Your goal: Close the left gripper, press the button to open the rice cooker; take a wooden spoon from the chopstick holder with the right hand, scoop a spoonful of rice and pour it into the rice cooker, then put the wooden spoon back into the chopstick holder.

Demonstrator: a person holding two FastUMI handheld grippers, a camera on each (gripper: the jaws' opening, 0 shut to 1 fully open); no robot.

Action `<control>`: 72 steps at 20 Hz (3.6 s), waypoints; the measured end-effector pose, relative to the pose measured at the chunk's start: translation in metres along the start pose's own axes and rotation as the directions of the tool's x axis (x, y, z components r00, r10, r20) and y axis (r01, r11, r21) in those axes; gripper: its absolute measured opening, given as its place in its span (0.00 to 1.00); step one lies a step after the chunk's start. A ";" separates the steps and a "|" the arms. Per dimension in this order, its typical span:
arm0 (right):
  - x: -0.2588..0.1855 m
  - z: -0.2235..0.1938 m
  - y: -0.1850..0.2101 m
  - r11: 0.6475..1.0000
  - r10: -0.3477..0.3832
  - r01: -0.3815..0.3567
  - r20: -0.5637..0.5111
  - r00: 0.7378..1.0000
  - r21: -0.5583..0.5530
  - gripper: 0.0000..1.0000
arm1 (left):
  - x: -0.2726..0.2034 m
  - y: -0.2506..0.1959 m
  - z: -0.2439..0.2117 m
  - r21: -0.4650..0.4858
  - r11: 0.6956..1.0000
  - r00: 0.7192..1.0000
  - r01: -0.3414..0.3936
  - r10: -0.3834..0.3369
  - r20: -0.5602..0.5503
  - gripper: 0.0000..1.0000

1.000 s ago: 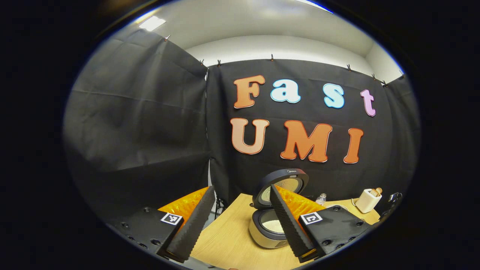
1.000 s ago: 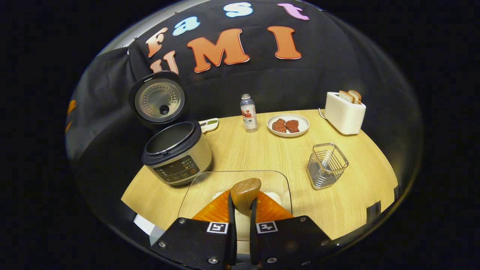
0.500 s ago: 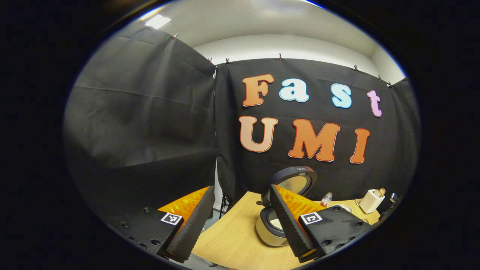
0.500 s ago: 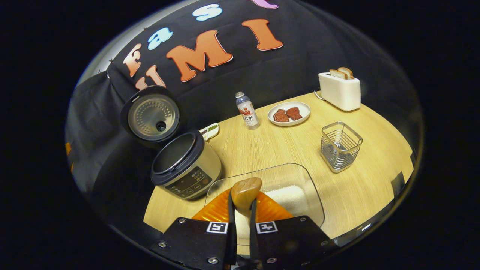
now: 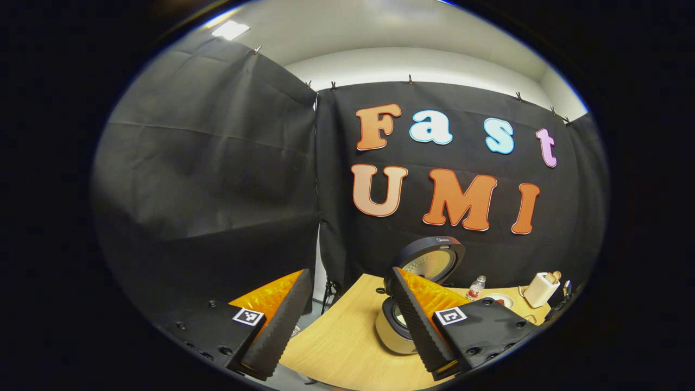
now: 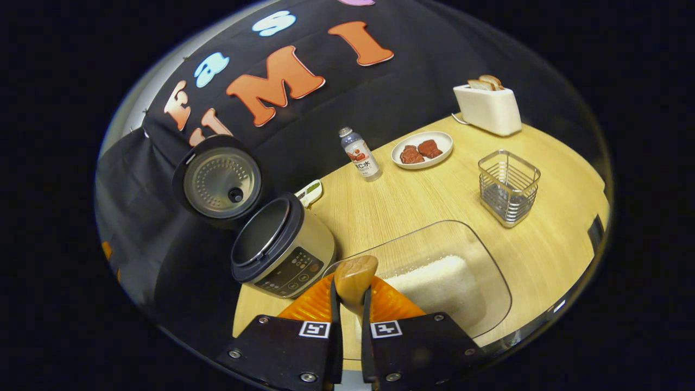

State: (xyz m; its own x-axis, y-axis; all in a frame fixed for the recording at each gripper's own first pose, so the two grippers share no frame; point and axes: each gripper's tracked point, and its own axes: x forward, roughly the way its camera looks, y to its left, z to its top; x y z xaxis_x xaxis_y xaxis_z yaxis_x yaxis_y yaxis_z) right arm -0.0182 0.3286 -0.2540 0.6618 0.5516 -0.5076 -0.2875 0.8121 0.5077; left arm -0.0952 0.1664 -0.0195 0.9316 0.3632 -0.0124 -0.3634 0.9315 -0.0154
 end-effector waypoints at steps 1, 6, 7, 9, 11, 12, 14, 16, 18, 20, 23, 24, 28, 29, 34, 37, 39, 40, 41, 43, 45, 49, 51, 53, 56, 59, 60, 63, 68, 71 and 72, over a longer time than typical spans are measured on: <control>0.001 0.001 -0.003 0.999 0.001 -0.001 -0.009 1.000 0.044 0.13 | 0.001 -0.002 0.000 0.001 1.000 1.000 0.003 -0.003 -0.001 1.00; 0.001 0.000 -0.026 0.959 0.034 -0.016 -0.057 0.998 0.283 0.13 | 0.004 -0.008 0.001 0.010 1.000 1.000 0.012 -0.012 -0.002 1.00; -0.002 -0.001 -0.030 0.951 0.041 -0.021 -0.057 0.998 0.308 0.13 | 0.004 -0.010 0.002 0.014 1.000 1.000 0.014 -0.014 -0.001 0.99; -0.004 0.004 -0.034 0.933 0.059 -0.037 -0.052 0.997 0.358 0.13 | 0.006 -0.013 0.004 0.023 1.000 1.000 0.017 -0.017 0.003 0.98; -0.007 0.010 -0.035 0.915 0.079 -0.056 -0.043 0.996 0.399 0.13 | 0.007 -0.018 0.008 0.027 0.999 1.000 0.023 -0.023 0.010 0.97; -0.009 0.015 -0.036 0.907 0.086 -0.063 -0.037 0.996 0.416 0.13 | 0.008 -0.021 0.009 0.027 0.999 1.000 0.027 -0.027 0.014 0.96; -0.013 0.024 -0.036 0.882 0.101 -0.078 -0.025 0.995 0.465 0.13 | 0.011 -0.027 0.011 0.027 0.999 0.999 0.039 -0.039 0.017 0.96; -0.020 0.035 -0.036 0.869 0.107 -0.091 -0.005 0.994 0.487 0.13 | 0.013 -0.034 0.012 0.030 0.998 0.999 0.048 -0.049 0.019 0.97; -0.023 0.045 -0.039 0.862 0.101 -0.096 0.017 0.995 0.497 0.13 | 0.014 -0.041 0.013 0.031 0.998 0.998 0.060 -0.060 0.021 0.98; -0.028 0.055 -0.039 0.849 0.104 -0.106 0.033 0.994 0.518 0.13 | 0.018 -0.047 0.014 0.032 0.997 0.997 0.071 -0.071 0.023 0.99; -0.033 0.068 -0.041 0.832 0.102 -0.119 0.061 0.993 0.541 0.13 | 0.023 -0.055 0.015 0.034 0.996 0.996 0.084 -0.085 0.027 1.00; -0.034 0.073 -0.041 0.830 0.099 -0.122 0.071 0.993 0.544 0.13 | 0.025 -0.058 0.015 0.036 0.995 0.996 0.088 -0.089 0.028 1.00; -0.039 0.092 -0.029 0.809 0.121 -0.155 0.097 0.988 0.567 0.13 | 0.032 -0.067 0.012 0.041 0.994 0.994 0.102 -0.103 0.027 1.00; -0.041 0.096 -0.024 0.805 0.126 -0.163 0.104 0.987 0.570 0.13 | 0.034 -0.069 0.013 0.039 0.994 0.994 0.105 -0.106 0.026 1.00; -0.047 0.122 0.006 0.807 0.160 -0.209 0.137 0.978 0.552 0.13 | 0.044 -0.071 0.011 0.039 0.993 0.993 0.115 -0.116 0.025 1.00; -0.046 0.133 0.026 0.798 0.189 -0.239 0.147 0.971 0.554 0.13 | 0.047 -0.069 0.013 0.038 0.992 0.992 0.121 -0.122 0.026 1.00; -0.045 0.139 0.041 0.795 0.205 -0.252 0.147 0.968 0.551 0.13 | 0.050 -0.065 0.011 0.042 0.992 0.993 0.118 -0.119 0.022 1.00; -0.043 0.143 0.050 0.796 0.217 -0.261 0.146 0.965 0.546 0.13 | 0.050 -0.062 0.010 0.042 0.993 0.993 0.114 -0.115 0.020 1.00; -0.043 0.146 0.058 0.796 0.225 -0.268 0.146 0.963 0.543 0.13 | 0.050 -0.061 0.009 0.039 0.993 0.993 0.112 -0.113 0.018 1.00; -0.039 0.154 0.074 0.795 0.246 -0.284 0.143 0.959 0.536 0.13 | 0.052 -0.061 0.006 0.029 0.992 0.993 0.121 -0.122 0.009 1.00; -0.036 0.162 0.091 0.798 0.261 -0.300 0.148 0.954 0.523 0.13 | 0.051 -0.060 -0.004 0.038 0.991 0.991 0.130 -0.130 -0.017 1.00; -0.025 0.186 0.112 0.801 0.253 -0.311 0.182 0.950 0.511 0.13 | 0.051 -0.057 -0.008 0.042 0.988 0.988 0.149 -0.147 -0.034 0.96; -0.018 0.196 0.121 0.807 0.244 -0.312 0.198 0.949 0.502 0.13 | 0.053 -0.054 -0.006 0.049 0.987 0.988 0.153 -0.152 -0.025 0.99; -0.011 0.204 0.130 0.820 0.241 -0.312 0.205 0.949 0.480 0.13 | 0.053 -0.052 -0.005 0.050 0.986 0.987 0.161 -0.160 -0.019 1.00; 0.000 0.219 0.142 0.838 0.230 -0.312 0.229 0.946 0.448 0.08 | 0.050 -0.051 -0.006 0.047 0.984 0.985 0.170 -0.169 -0.016 0.96; 0.008 0.231 0.158 0.863 0.226 -0.313 0.253 0.941 0.396 0.13 | 0.049 -0.052 -0.008 0.044 0.982 0.983 0.183 -0.183 -0.018 0.98; 0.011 0.236 0.164 0.869 0.227 -0.316 0.260 0.939 0.382 0.13 | 0.048 -0.053 -0.009 0.048 0.981 0.982 0.188 -0.188 -0.021 0.98; 0.020 0.242 0.179 0.886 0.231 -0.317 0.270 0.935 0.339 0.13 | 0.044 -0.057 -0.012 0.059 0.978 0.979 0.202 -0.201 -0.026 0.99; 0.025 0.248 0.205 0.916 0.243 -0.318 0.290 0.926 0.246 0.12 | 0.040 -0.059 -0.016 0.064 0.973 0.975 0.220 -0.219 -0.031 0.96; 0.029 0.244 0.217 0.924 0.257 -0.320 0.281 0.925 0.209 0.13 | 0.037 -0.057 -0.016 0.068 0.974 0.976 0.218 -0.216 -0.031 1.00; 0.029 0.243 0.220 0.926 0.261 -0.321 0.279 0.924 0.199 0.13 | 0.038 -0.056 -0.017 0.066 0.974 0.976 0.218 -0.216 -0.032 1.00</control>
State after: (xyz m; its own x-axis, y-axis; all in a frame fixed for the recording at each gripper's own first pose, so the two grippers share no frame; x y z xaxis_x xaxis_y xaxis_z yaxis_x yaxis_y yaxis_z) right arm 0.1059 0.4768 0.0121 0.7300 0.6684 -0.1427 -0.3410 0.5371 0.7715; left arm -0.0393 0.1279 -0.0357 0.9874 0.1527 -0.0403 -0.1508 0.9874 0.0483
